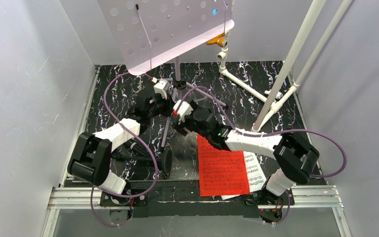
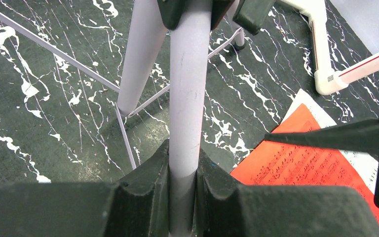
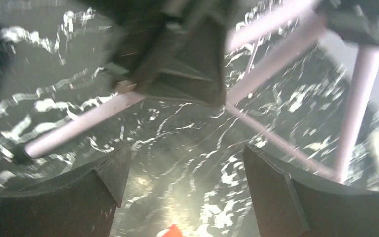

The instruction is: Set up the instrument practice props

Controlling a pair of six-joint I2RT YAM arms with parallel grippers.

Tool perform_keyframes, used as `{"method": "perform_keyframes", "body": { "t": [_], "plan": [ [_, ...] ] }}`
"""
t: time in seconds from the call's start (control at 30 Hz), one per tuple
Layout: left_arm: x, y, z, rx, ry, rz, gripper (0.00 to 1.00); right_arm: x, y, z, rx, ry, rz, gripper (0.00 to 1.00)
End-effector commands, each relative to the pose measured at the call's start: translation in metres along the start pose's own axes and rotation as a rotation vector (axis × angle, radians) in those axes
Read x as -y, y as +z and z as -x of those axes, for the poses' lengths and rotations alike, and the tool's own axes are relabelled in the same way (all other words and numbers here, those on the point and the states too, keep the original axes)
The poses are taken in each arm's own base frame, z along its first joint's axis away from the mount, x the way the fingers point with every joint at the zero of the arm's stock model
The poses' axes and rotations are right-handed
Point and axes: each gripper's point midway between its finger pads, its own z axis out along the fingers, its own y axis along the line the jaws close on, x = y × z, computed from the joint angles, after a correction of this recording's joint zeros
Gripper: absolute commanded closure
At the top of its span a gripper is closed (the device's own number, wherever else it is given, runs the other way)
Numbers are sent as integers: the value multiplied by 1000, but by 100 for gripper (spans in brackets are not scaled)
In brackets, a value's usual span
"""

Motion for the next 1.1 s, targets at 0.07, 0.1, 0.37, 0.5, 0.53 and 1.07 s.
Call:
{"method": "perform_keyframes", "body": {
  "t": [0.07,0.1,0.37,0.5,0.53,1.07],
  "plan": [
    [-1,-6,20,40,-62,38,100,35,-12,71,180,-667,-156,10],
    [-1,-6,21,41,-63,37,100,36,-12,77,193,-703,-159,10],
    [1,-7,23,45,-71,30,100,41,2,102,265,-849,-129,18],
    [2,-7,23,44,-73,29,100,46,11,109,287,-870,-143,20],
    [2,-7,23,45,-73,28,100,48,14,112,290,-866,-151,20],
    [3,-7,25,49,-82,24,100,91,49,113,257,-662,-394,65]
  ]
}}
